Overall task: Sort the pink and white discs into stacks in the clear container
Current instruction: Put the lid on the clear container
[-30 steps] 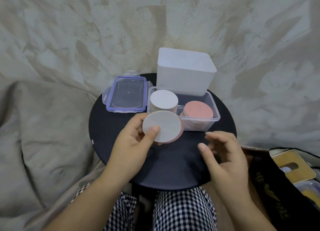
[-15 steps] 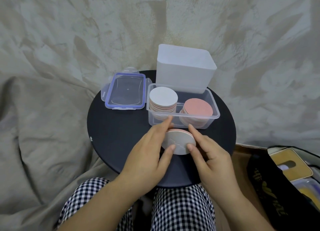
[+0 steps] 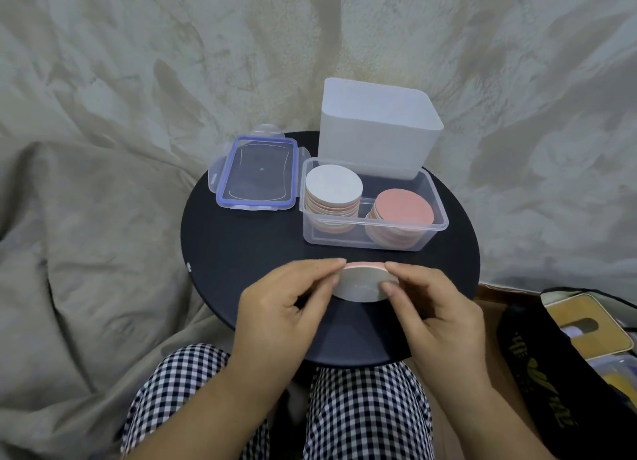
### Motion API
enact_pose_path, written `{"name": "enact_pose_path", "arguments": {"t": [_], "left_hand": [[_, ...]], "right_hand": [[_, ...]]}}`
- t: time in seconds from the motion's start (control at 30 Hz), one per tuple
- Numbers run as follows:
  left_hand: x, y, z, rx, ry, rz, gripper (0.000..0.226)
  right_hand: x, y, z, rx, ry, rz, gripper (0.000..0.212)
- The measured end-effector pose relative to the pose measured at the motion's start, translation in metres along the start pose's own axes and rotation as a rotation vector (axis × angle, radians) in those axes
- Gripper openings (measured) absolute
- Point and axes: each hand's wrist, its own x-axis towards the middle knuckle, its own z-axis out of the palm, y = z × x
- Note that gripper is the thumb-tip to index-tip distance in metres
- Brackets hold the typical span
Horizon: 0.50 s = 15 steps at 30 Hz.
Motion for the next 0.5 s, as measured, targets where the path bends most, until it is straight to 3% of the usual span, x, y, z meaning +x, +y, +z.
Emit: {"name": "enact_pose_path", "arguments": {"t": [0.33, 0.5], "left_hand": [[-0.0001, 0.0048, -0.006, -0.012, 0.036, -0.008, 0.017], [0.0002, 0.0029, -0.0066, -0.037, 0.021, -0.045, 0.014]], "right_hand": [[0.0017, 0.0021, 0.0023, -0.03, 0.03, -0.14, 0.024], [0.001, 0.0019, 0.0051, -0.004, 0.005, -0.114, 0.025]]}}
